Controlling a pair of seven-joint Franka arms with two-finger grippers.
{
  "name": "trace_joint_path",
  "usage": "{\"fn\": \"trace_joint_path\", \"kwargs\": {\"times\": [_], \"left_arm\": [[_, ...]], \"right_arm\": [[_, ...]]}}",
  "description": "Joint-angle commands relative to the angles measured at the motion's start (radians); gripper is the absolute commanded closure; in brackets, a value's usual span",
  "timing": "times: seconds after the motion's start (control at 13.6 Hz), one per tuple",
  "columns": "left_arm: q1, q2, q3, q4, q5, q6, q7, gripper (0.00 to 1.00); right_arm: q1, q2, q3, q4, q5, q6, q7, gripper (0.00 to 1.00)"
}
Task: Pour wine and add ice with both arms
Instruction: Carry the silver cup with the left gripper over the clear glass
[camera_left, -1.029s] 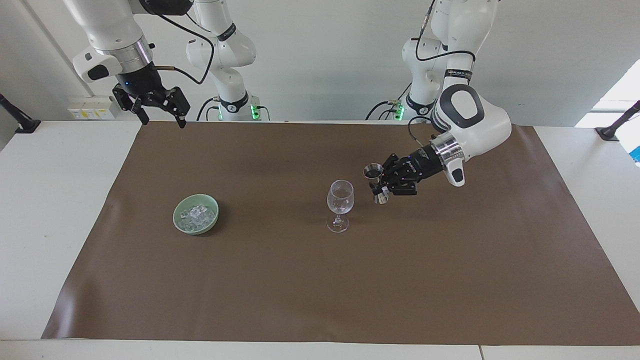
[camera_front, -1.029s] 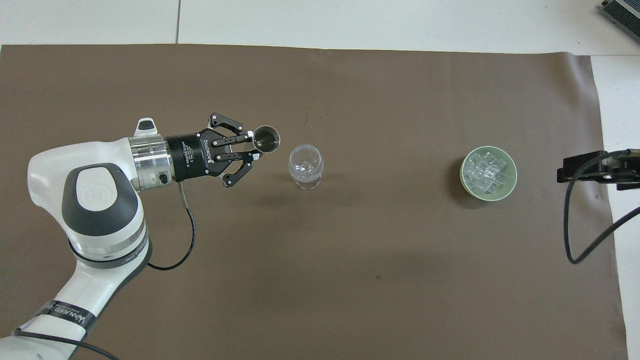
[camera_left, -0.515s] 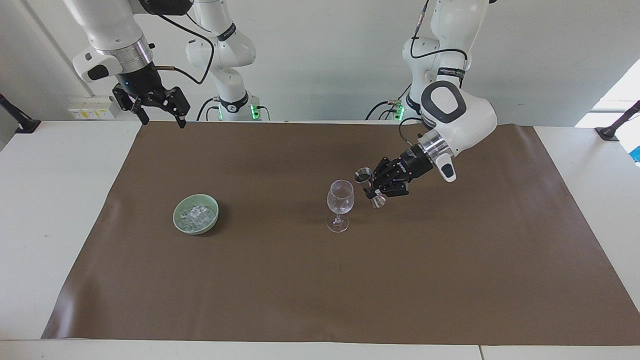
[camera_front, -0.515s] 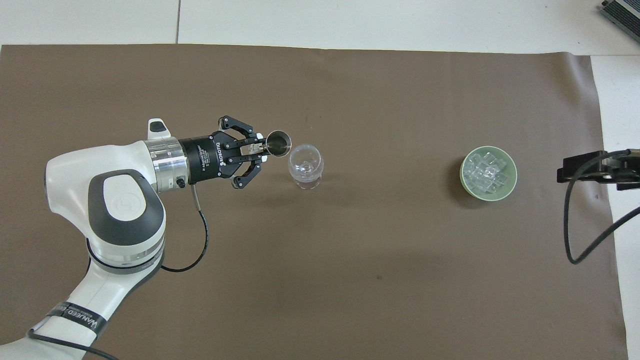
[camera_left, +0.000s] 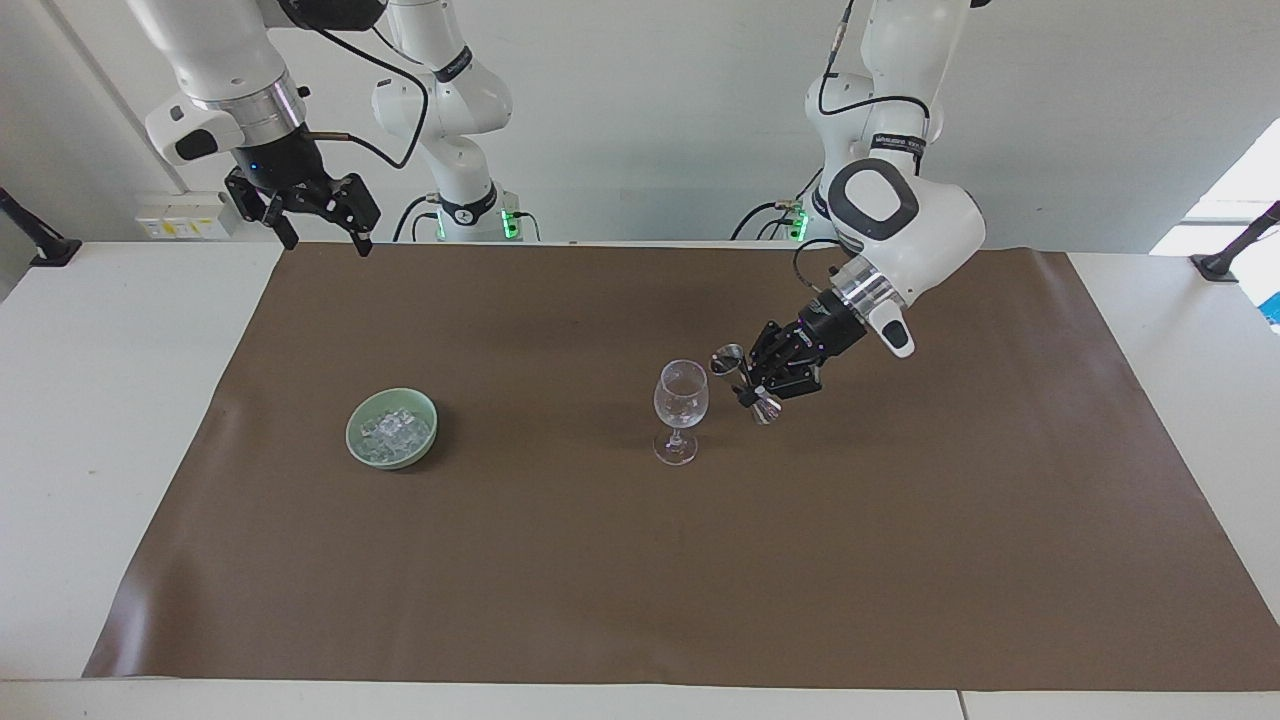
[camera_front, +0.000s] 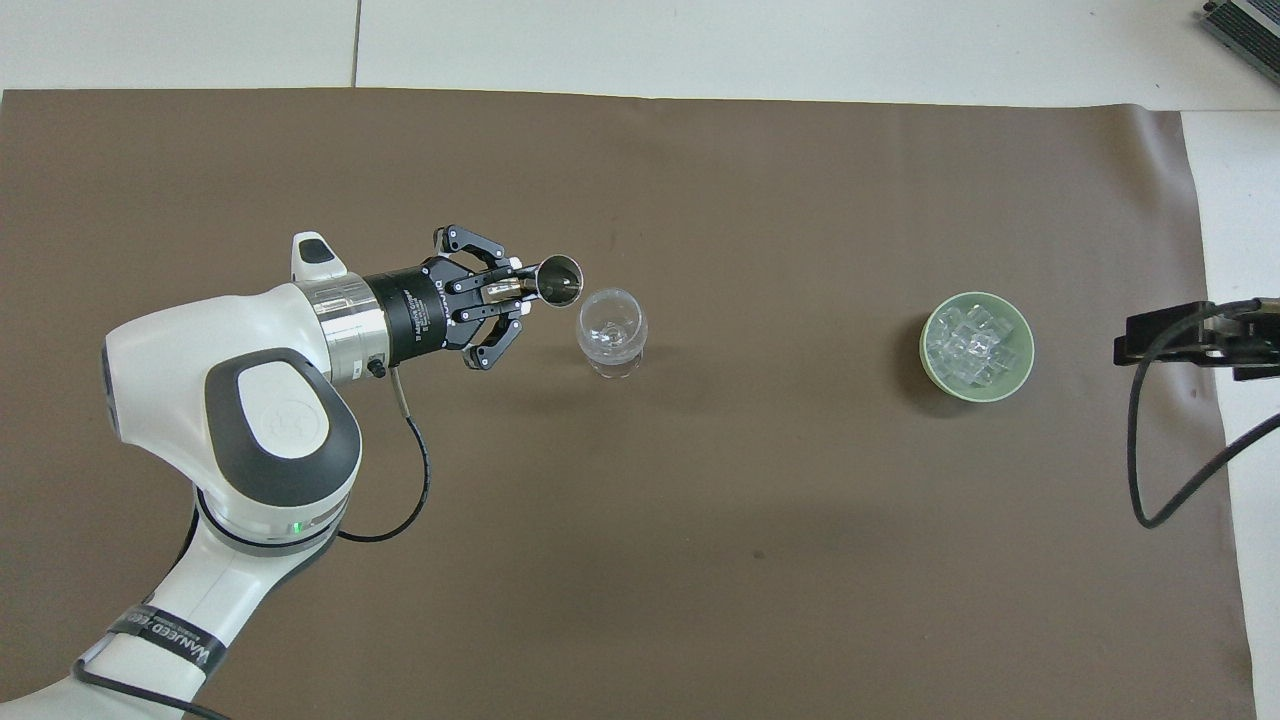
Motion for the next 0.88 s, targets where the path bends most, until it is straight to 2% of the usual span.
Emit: {"fn": "trace_joint_path", "kwargs": {"times": [0.0, 0.37, 0.81], "left_arm": [[-0.053, -0.023, 0.014, -0.021, 0.054, 0.067, -0.013, 1.0], [-0.058, -0.023, 0.014, -0.021, 0.134, 0.075, -0.015, 1.0], [-0.088, -0.017, 0.014, -0.019, 0.181, 0.161, -0.013, 1.0]], "right_arm": [[0.0, -0.004, -0.001, -0.002, -0.003, -0.014, -0.018, 0.0], [0.0, -0.004, -0.003, -0.002, -0.003, -0.014, -0.018, 0.0], [0.0, -0.004, -0.003, -0.002, -0.003, -0.014, -0.018, 0.0]]}}
